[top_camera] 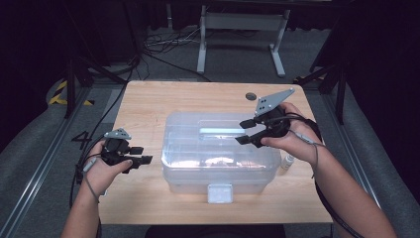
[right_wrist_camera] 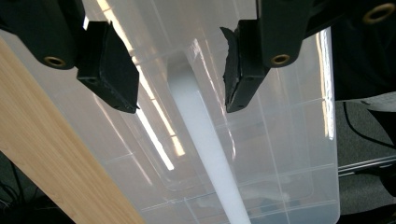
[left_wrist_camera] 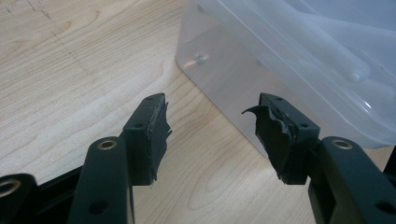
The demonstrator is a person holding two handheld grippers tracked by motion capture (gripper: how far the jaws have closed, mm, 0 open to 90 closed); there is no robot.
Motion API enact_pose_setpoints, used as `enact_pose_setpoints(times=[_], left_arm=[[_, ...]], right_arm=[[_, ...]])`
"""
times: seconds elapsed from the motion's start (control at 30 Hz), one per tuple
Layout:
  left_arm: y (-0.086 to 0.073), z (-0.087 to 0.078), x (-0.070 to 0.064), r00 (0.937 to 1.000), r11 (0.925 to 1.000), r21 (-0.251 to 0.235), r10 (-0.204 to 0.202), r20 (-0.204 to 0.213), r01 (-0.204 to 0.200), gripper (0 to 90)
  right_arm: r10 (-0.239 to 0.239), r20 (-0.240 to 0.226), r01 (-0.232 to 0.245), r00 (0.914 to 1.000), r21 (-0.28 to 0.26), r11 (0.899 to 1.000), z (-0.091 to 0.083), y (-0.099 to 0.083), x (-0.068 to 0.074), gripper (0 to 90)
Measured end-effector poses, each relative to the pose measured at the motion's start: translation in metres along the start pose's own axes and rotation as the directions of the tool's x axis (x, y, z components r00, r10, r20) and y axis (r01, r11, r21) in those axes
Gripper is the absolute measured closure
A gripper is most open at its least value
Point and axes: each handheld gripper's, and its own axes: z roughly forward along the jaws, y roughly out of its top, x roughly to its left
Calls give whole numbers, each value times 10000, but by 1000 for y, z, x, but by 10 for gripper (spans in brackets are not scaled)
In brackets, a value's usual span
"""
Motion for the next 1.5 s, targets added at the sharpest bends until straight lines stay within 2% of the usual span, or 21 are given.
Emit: enact_pose_setpoints(times=[0.2,0.23,0.3,0.43,0.47,0.6,0.77,0.87,1.17,1.5], left_arm=[[0,1,-1,9999,10000,44,-30,108,29,450],[0,1,-1,9998,10000,47,-33,173,32,450],[1,1,-1,9998,10000,17,16,220,-16,459],[0,1,-1,9991,10000,-31,-72,428,73,479],[0,1,-2,9980,9999,-42,-126,621,128,504],[0,2,-3,9965,9998,-192,-46,832,62,521],[0,1,-4,9969,9998,-212,60,787,-43,518],[1,1,-4,9988,9995,-204,268,399,-260,491],[1,-2,-4,9988,9992,-243,322,373,-313,495],[2,-3,-6,9986,9990,-303,328,423,-315,503]], right_arm=[[-393,-12,393,9992,225,9990,12,7,4,556],[-505,100,502,9987,308,9983,15,9,5,599],[-601,44,598,9982,435,9973,18,11,6,658],[-762,115,753,9970,653,9950,19,14,7,721],[-736,87,729,9972,675,9951,19,14,6,724],[-870,60,862,9962,789,9931,20,16,6,733],[-937,24,931,9956,854,9920,20,17,6,751],[-966,65,957,9953,853,9918,19,18,7,751],[-971,0,966,9953,994,9903,19,21,4,755],[-819,-23,818,9966,916,9924,15,29,-7,756]])
